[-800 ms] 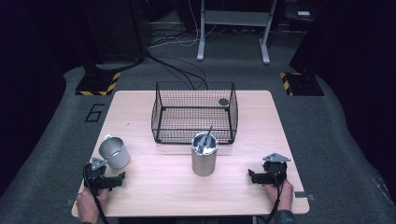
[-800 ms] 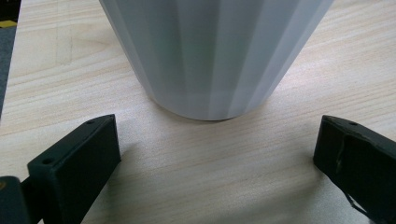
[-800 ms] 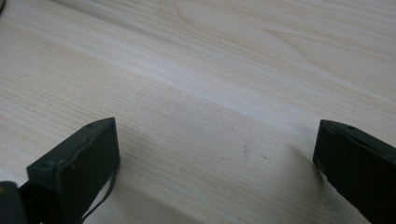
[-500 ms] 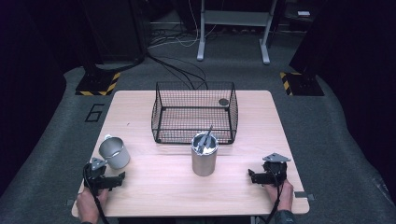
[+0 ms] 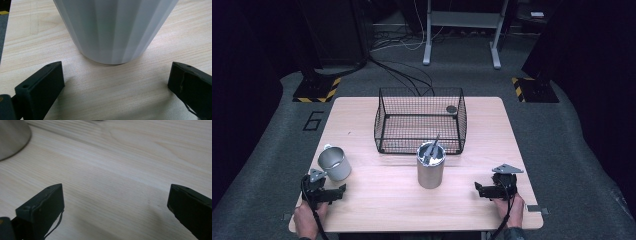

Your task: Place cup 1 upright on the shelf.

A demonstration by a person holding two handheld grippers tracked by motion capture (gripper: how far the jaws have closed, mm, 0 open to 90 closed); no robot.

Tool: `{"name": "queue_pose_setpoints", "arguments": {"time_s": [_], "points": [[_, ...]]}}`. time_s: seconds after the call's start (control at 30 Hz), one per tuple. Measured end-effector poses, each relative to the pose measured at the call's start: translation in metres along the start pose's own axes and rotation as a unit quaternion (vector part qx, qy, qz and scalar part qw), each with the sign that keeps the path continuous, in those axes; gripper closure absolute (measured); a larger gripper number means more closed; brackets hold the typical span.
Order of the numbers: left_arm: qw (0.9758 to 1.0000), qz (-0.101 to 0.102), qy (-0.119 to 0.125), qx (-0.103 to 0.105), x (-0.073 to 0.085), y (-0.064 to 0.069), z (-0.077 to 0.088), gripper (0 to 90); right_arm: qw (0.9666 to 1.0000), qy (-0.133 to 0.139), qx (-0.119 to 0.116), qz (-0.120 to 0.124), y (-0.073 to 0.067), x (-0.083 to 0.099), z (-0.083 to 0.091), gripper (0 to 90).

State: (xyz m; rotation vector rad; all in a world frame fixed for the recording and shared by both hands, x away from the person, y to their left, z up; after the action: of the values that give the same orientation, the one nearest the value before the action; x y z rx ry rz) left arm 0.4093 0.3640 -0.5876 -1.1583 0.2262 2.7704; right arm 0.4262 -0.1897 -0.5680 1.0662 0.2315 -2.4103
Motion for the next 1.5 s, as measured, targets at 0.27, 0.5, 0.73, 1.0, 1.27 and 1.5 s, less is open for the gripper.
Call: {"name": "queue_pose_setpoints", "arguments": {"time_s": [0.27, 0.5, 0.73, 1.0, 1.27, 1.5], "points": [[1.0000, 0.000, 0.000, 0.000, 0.000, 0.000, 0.000, 0.3, 0.9995, 0.020, -0.019, 0.014, -0.020, -0.020, 0.016, 2.0], [1.0000, 0.000, 0.002, -0.001, 0.000, 0.000, 0.000, 0.3, 0.9984, 0.037, -0.033, 0.025, -0.033, -0.035, 0.029, 2.2], [1.0000, 0.001, 0.006, -0.003, 0.000, 0.000, -0.001, 0.3, 0.9960, 0.058, -0.060, 0.033, -0.055, -0.053, 0.042, 2.3], [1.0000, 0.001, 0.005, -0.003, 0.000, 0.000, -0.001, 0.3, 0.9921, 0.072, -0.093, 0.043, -0.078, -0.070, 0.049, 0.8], [1.0000, 0.001, 0.004, -0.002, 0.000, 0.000, -0.001, 0.3, 0.9868, 0.081, -0.116, 0.078, -0.113, -0.101, 0.043, 0.0], [1.0000, -0.004, -0.003, 0.000, 0.000, 0.000, 0.000, 0.3, 0.9848, 0.081, -0.121, 0.094, -0.128, -0.117, 0.031, 0.0]]}}
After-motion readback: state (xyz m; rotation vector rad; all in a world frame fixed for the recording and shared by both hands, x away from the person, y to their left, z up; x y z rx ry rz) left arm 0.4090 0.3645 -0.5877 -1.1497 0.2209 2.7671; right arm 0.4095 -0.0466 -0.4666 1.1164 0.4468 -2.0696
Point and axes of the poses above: each handheld gripper's, and its own axes: z roughly backward along the jaws, x roughly out of its underside, y roughly to its right, the point moved 8 cm from there along -z, roughly forward along the jaws, and after that the axes turned 7 degrees about z, right-handed, at the moved point
